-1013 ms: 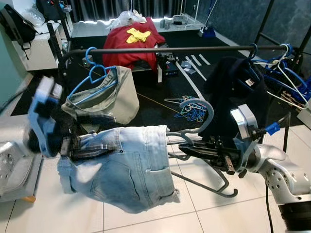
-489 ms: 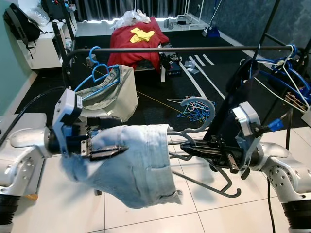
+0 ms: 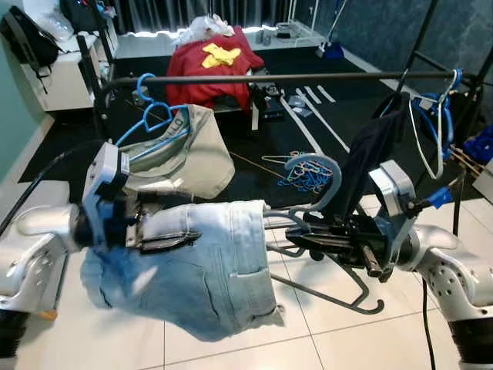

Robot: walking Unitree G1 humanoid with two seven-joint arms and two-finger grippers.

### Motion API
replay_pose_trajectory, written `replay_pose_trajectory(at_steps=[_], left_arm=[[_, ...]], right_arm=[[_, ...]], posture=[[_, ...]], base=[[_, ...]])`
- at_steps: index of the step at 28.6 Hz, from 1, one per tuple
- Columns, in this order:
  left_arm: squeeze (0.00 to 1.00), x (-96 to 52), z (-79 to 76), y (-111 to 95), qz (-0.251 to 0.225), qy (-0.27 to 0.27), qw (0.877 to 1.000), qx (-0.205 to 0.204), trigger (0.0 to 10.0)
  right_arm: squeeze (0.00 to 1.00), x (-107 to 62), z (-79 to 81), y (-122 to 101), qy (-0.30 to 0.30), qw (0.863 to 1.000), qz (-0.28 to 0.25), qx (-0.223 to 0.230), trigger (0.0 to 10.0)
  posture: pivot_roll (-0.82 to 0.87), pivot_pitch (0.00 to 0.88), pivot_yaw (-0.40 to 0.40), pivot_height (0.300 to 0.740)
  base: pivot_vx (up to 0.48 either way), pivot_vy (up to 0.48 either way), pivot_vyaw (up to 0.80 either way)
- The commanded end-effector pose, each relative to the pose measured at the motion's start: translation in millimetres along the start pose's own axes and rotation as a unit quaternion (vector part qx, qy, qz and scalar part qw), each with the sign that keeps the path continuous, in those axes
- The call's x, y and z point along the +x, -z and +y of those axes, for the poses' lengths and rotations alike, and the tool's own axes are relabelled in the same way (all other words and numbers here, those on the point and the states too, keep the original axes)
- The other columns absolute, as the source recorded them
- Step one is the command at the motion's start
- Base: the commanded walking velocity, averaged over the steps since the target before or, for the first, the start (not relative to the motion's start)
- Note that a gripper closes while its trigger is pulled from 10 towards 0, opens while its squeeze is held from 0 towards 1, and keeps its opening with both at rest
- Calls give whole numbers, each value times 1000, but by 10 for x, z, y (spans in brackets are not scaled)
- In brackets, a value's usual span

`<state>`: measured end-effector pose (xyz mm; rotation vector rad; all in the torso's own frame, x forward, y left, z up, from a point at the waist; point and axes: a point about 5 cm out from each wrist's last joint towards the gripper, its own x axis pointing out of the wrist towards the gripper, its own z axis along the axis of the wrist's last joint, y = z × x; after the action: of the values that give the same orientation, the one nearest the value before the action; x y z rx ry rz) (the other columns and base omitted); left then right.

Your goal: Hang hanger

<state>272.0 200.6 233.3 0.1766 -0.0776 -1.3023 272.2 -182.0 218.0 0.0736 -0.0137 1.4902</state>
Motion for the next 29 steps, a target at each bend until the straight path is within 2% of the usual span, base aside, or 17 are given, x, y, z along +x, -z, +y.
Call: replay_pose_trajectory(at_steps=[1, 2, 5, 11, 18, 19, 21, 22, 23, 24, 29], left_arm=[[0, -17, -47, 66, 24, 20, 999, -23, 0], [0, -36, -83, 99, 37, 35, 998, -42, 0], [0, -49, -97, 120, 46, 43, 997, -47, 0], [0, -74, -91, 156, 65, 45, 996, -42, 0], [0, -63, -86, 162, 57, 40, 997, -37, 0], [0, -41, -65, 145, 34, 26, 999, -33, 0], [0, -41, -65, 145, 34, 26, 999, -33, 0], [0, -21, -46, 126, 9, 9, 999, -29, 0], [0, -21, -46, 126, 9, 9, 999, -29, 0], [0, -3, -36, 120, -9, -3, 1000, -28, 0], [0, 9, -32, 125, -19, -9, 999, -28, 0]], right_arm=[[0, 33, 37, -125, -22, 999, -24, -25, 0], [0, 29, 36, -119, -24, 999, -20, -21, 0], [0, 26, 33, -117, -24, 999, -19, -19, 0], [0, 18, 22, -128, -23, 999, -19, -20, 0], [0, 16, 13, -140, -17, 999, -23, -23, 0], [16, 14, -1, -151, -7, 999, -29, -25, 4118], [16, 14, -1, -151, -7, 999, -29, -25, 4118], [898, 13, -17, -169, 2, 999, -44, -27, 10000], [898, 13, -17, -169, 2, 999, -44, -27, 10000], [1000, 9, -28, -180, 7, 998, -53, -27, 10000], [1000, 3, -41, -187, 14, 998, -57, -33, 10000]], posture=[[-37, 73, 8, 740], [-36, 73, 7, 740], [-36, 73, 7, 740], [-34, 68, 9, 740], [-36, 64, 13, 740], [-38, 60, 13, 740], [-38, 60, 13, 740], [-44, 51, 18, 740], [-44, 51, 18, 740], [-45, 45, 19, 740], [-47, 39, 20, 740]], base=[[0, 0, 0], [0, 0, 0], [0, 0, 0], [0, 0, 0], [0, 0, 0], [0, 0, 0], [0, 0, 0], [0, 0, 0], [0, 0, 0], [0, 0, 0], [0, 0, 0]])
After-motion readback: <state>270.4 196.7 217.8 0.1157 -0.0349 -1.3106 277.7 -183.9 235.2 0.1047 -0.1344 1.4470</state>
